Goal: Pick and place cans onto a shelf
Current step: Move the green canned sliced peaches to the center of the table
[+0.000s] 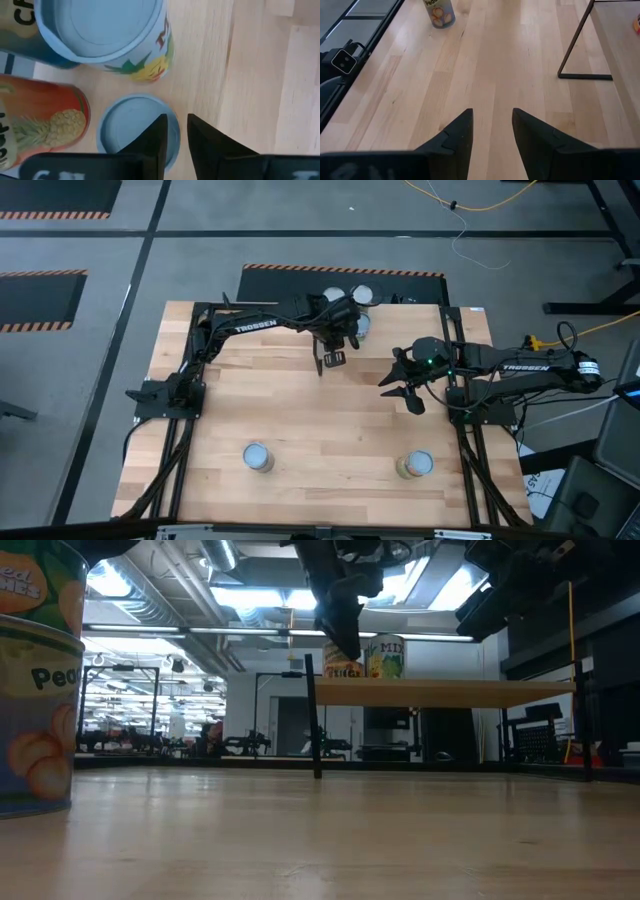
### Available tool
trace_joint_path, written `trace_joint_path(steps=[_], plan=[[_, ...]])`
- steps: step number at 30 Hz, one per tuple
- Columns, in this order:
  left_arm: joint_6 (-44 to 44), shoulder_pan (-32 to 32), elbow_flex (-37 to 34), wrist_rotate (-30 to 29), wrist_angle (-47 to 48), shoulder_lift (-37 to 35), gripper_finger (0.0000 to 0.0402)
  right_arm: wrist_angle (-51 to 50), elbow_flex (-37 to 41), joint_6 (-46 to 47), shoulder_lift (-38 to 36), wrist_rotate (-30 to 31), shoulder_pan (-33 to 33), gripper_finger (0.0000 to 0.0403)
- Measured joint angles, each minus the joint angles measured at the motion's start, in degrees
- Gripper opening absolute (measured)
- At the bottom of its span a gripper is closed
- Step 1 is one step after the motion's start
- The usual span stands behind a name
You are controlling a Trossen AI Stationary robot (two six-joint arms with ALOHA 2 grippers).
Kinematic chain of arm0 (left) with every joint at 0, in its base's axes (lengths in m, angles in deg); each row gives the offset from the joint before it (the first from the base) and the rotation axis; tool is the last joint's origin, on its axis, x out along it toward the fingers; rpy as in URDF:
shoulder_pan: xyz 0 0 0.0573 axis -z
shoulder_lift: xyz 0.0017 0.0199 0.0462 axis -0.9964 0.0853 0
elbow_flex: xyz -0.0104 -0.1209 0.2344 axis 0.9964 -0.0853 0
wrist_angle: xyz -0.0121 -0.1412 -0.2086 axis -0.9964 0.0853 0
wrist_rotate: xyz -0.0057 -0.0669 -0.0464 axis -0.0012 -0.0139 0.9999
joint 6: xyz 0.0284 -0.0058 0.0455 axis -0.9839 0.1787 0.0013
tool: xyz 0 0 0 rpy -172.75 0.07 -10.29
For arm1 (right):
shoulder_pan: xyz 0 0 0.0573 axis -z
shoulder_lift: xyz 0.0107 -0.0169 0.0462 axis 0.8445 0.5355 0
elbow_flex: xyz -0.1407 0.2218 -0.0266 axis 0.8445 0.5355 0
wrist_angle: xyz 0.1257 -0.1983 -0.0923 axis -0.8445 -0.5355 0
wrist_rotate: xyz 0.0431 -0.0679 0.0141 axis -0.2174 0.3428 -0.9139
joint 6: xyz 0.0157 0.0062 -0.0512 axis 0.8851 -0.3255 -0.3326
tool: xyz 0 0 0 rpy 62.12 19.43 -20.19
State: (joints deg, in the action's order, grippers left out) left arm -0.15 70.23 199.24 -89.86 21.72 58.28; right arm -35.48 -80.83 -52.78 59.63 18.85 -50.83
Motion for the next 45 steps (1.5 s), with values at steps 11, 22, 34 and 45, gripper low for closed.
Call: trace_joint_path(steps=[11, 22, 34, 45], plan=[[-3.45, 1.05, 0.02, 0.01, 2.07, -2.73, 0.0068, -0.13, 0.0, 0.34, 0.0, -0.02, 0.0, 0.0141], [0.35, 6.28, 0.04, 0.26, 9.68, -13.25, 0.0068, -0.77, 0.0, 0.29, 0.0, -0.04, 0.0, 0.0141], [18.28, 18.96, 0.07, -0.54, 22.3, -20.96, 0.0068, -0.87, 0.0, 0.19, 0.02, -0.02, 0.0, 0.0141], [34.01, 33.7, -1.61, -5.63, 26.83, -21.07, 0.0068, -0.87, 0.0, 0.11, 0.01, -0.02, 0.0, 0.0141]])
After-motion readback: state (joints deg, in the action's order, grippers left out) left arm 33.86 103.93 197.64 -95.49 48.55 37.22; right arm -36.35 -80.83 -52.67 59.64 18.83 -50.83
